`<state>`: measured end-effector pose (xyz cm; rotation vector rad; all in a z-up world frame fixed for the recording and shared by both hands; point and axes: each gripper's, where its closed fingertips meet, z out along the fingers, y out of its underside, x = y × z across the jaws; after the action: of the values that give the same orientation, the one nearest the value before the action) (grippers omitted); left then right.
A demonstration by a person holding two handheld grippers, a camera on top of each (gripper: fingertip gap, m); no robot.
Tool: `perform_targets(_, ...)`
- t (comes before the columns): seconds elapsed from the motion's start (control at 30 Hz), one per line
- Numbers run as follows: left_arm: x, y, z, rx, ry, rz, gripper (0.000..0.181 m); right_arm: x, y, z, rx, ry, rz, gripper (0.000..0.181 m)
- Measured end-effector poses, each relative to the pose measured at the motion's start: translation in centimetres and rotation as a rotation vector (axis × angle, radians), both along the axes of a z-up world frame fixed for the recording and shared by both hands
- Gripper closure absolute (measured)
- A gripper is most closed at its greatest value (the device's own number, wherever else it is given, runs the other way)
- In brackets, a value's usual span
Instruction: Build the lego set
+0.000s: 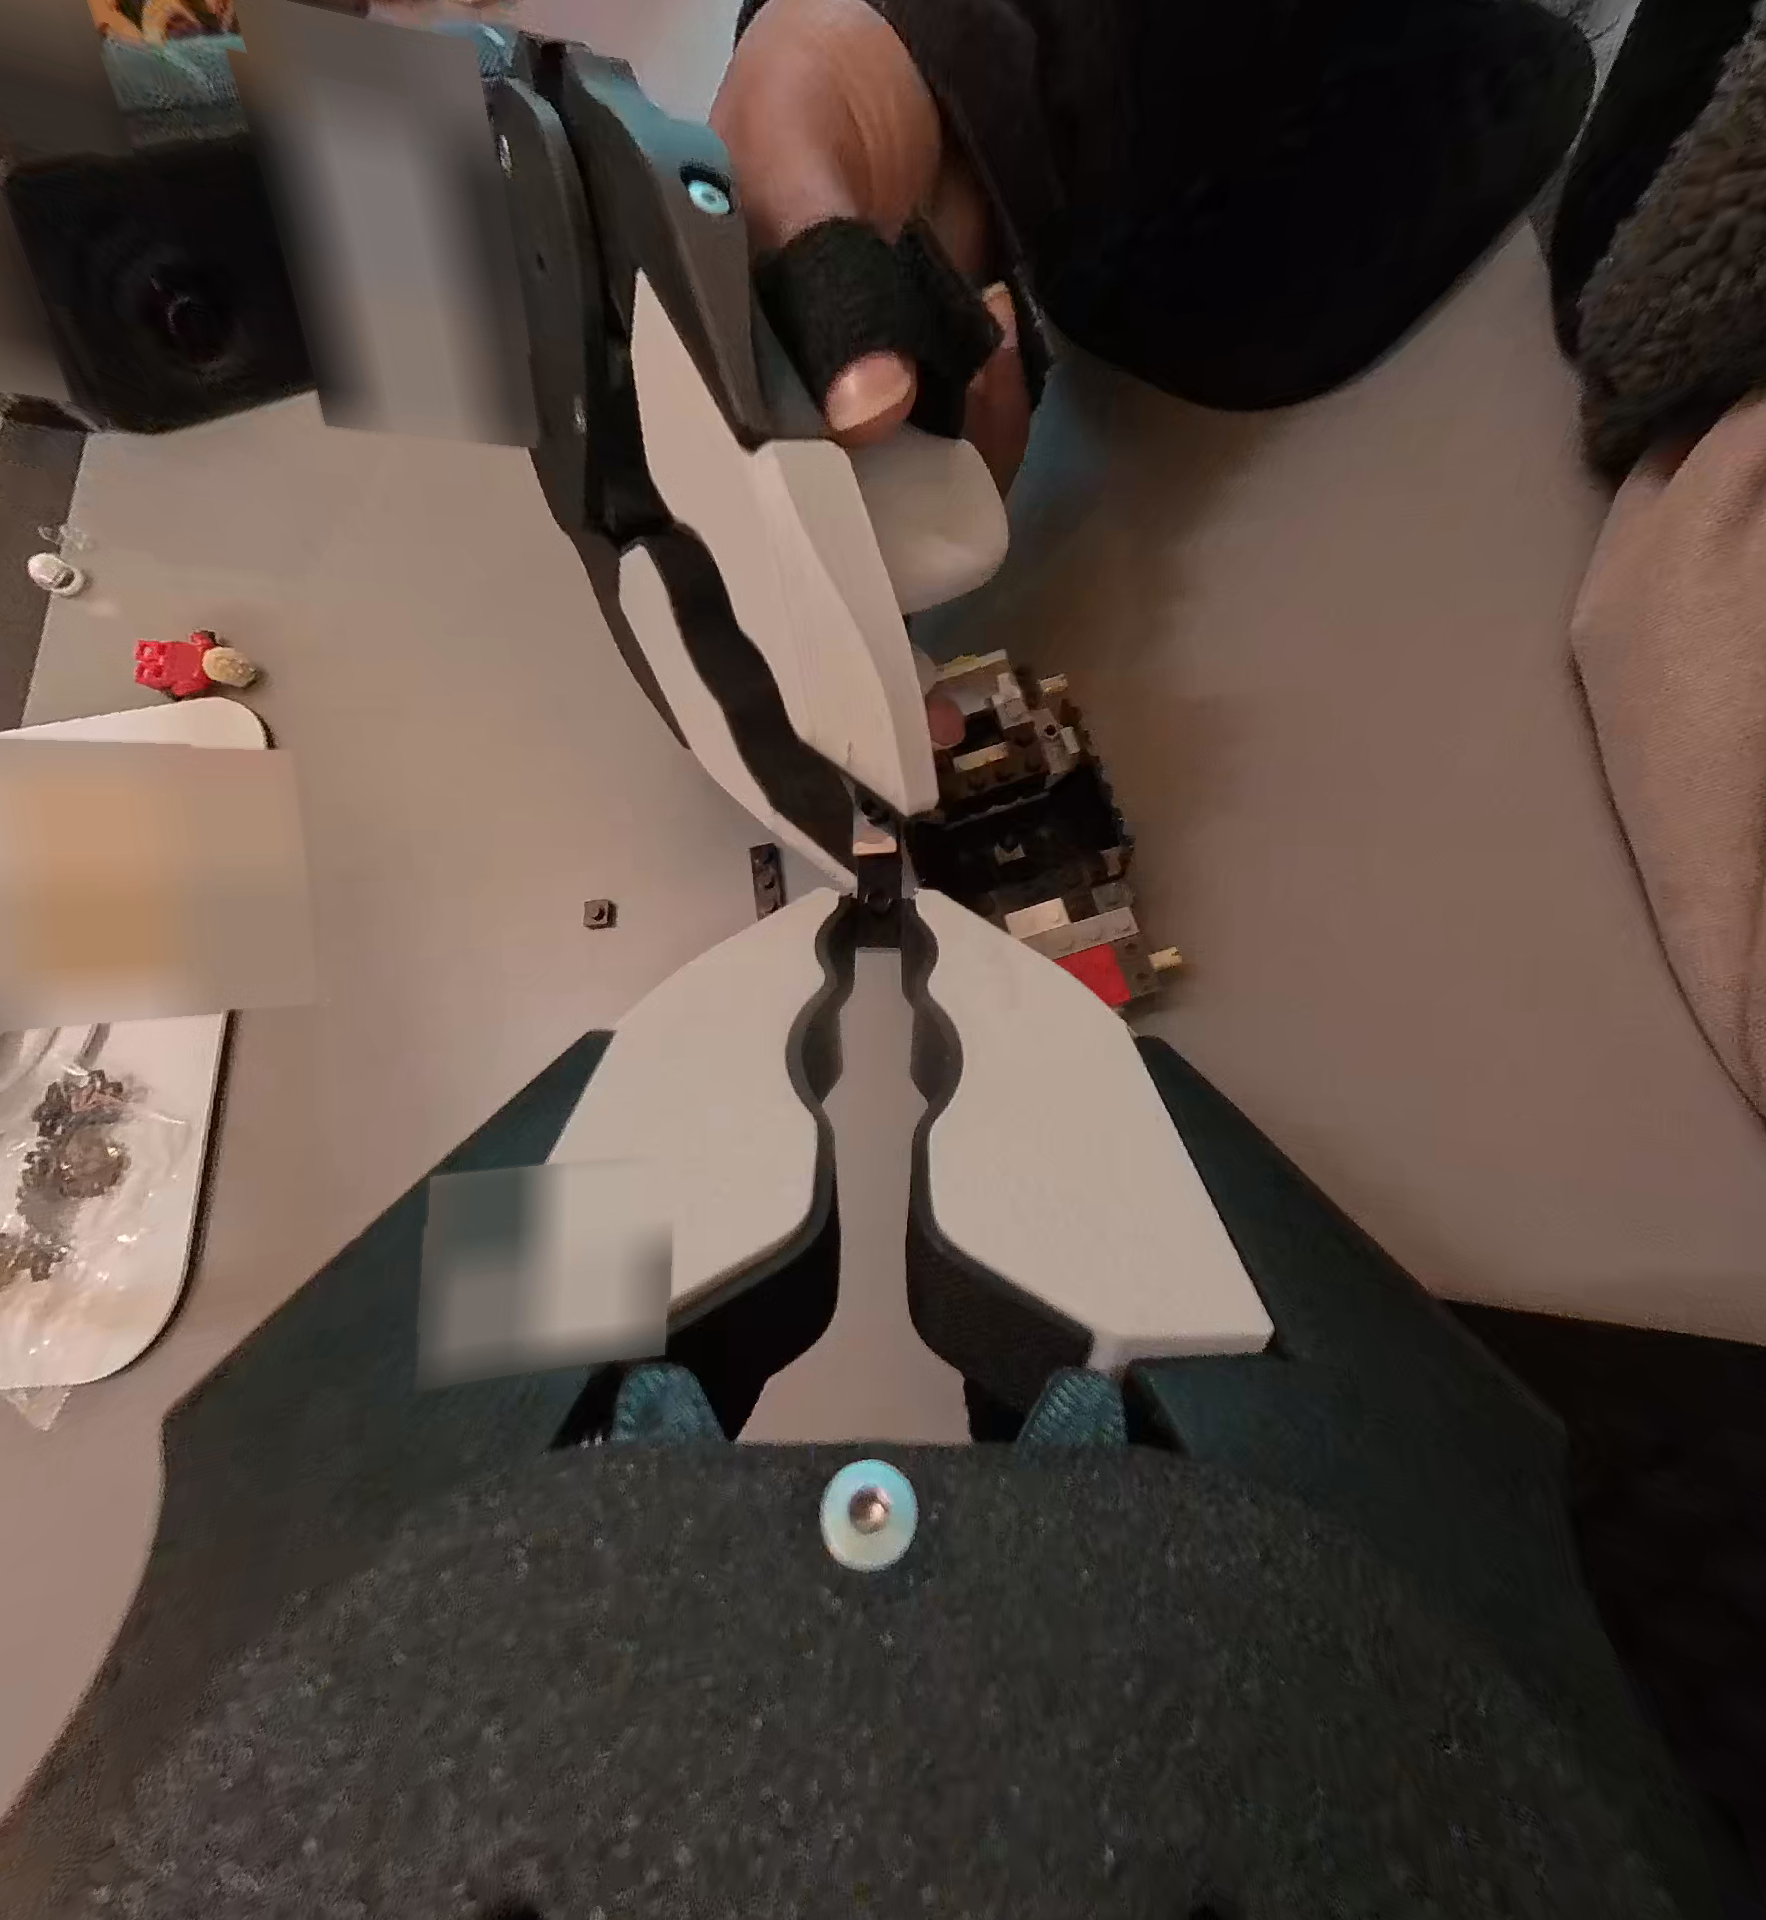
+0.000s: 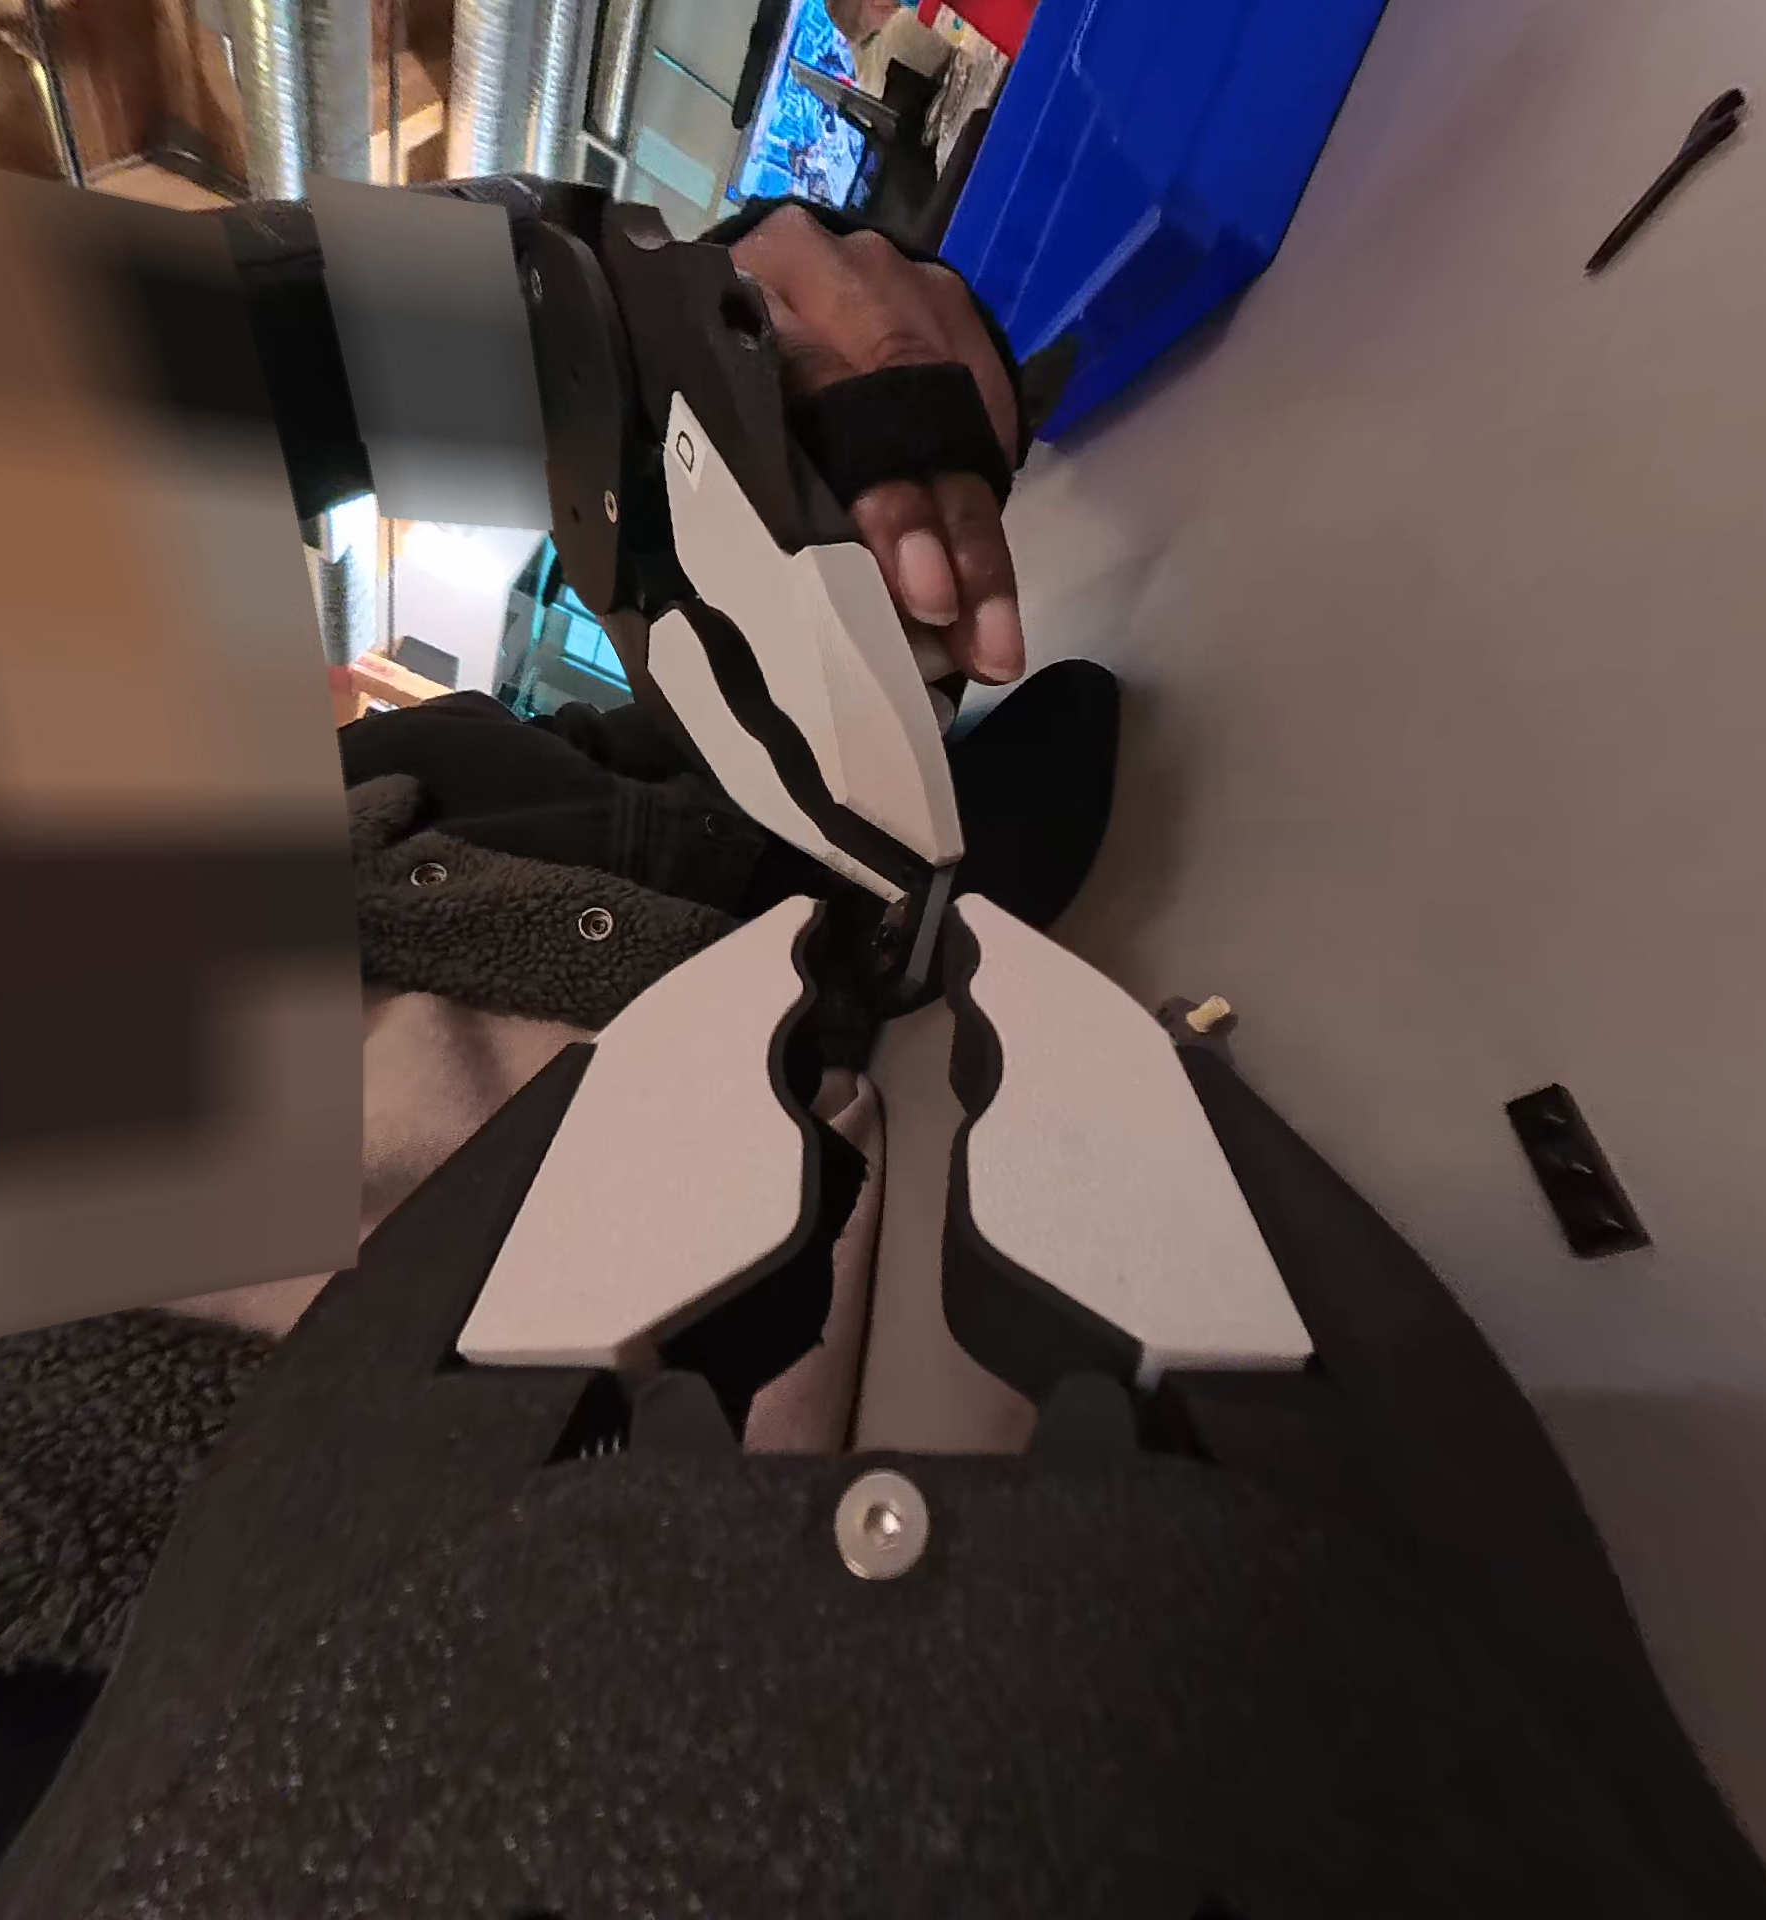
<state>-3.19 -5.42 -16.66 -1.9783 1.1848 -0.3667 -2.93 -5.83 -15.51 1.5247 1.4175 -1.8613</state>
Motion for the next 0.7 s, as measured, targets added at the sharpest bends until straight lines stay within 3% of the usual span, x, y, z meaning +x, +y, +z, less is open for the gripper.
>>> perform_targets(0.33, 0.9, -0.2, 1.4, 0.067, 0.002, -0.01, 0.173, 0.8, -0.4, 0.5, 0.0, 0.052, 0.008, 0.171)
perform_targets(0.7, 1.3, -0.2, 3.1, 0.176, 0.013, -0.009, 0.173, 1.0, -0.3, 1.6, 0.365, 0.298, -0.067, 0.172)
